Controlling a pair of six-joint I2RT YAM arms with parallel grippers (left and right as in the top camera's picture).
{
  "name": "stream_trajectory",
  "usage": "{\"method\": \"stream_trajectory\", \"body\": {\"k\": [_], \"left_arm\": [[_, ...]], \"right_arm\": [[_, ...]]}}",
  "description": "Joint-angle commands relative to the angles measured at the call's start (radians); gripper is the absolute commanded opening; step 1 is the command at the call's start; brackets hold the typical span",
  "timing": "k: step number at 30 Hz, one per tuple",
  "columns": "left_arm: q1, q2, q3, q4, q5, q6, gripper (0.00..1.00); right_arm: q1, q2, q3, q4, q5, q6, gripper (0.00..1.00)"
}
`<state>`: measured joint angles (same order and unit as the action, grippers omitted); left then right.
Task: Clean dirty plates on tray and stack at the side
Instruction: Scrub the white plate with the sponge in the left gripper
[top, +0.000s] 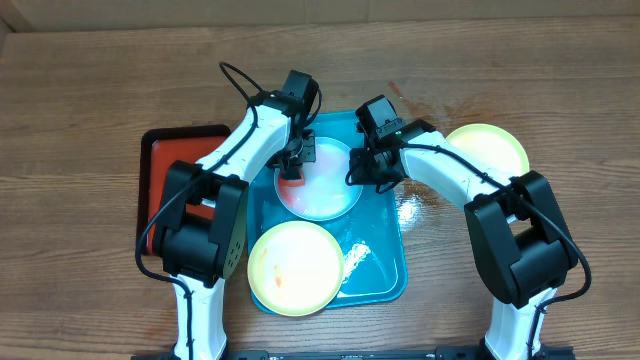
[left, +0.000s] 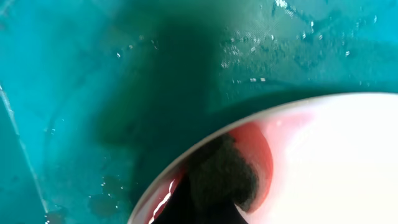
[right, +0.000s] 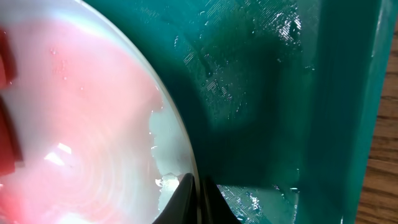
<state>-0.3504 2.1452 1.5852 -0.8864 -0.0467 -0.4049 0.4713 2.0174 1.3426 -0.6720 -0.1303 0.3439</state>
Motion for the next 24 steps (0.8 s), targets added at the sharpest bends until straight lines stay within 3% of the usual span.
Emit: {"method": "stream_trajectory", "body": {"k": [1, 5, 7, 13, 24], "left_arm": [[0.016, 0.032, 0.006, 0.000, 0.198, 0.074, 0.04], [0.005, 0.035, -0.018, 0.073, 0.522, 0.134, 0.04], [-0.008, 0.037, -0.040, 0.110, 0.587, 0.137, 0.04], [-0.045, 0.040, -0.109, 0.157, 0.650, 0.127, 0.04], [-0.034, 0.039, -0.119, -0.061, 0.639, 0.188, 0.04]], "right_arm": [[-0.007, 0.003, -0.002, 0.004, 0.037, 0.016, 0.04], [-0.006, 0.003, -0.002, 0.013, 0.040, 0.024, 0.04], [-0.006, 0.003, -0.002, 0.014, 0.040, 0.024, 0.04], [-0.006, 0.003, -0.002, 0.013, 0.040, 0.024, 0.04], [-0.007, 0.003, -0.002, 0.013, 0.040, 0.029, 0.04]]}}
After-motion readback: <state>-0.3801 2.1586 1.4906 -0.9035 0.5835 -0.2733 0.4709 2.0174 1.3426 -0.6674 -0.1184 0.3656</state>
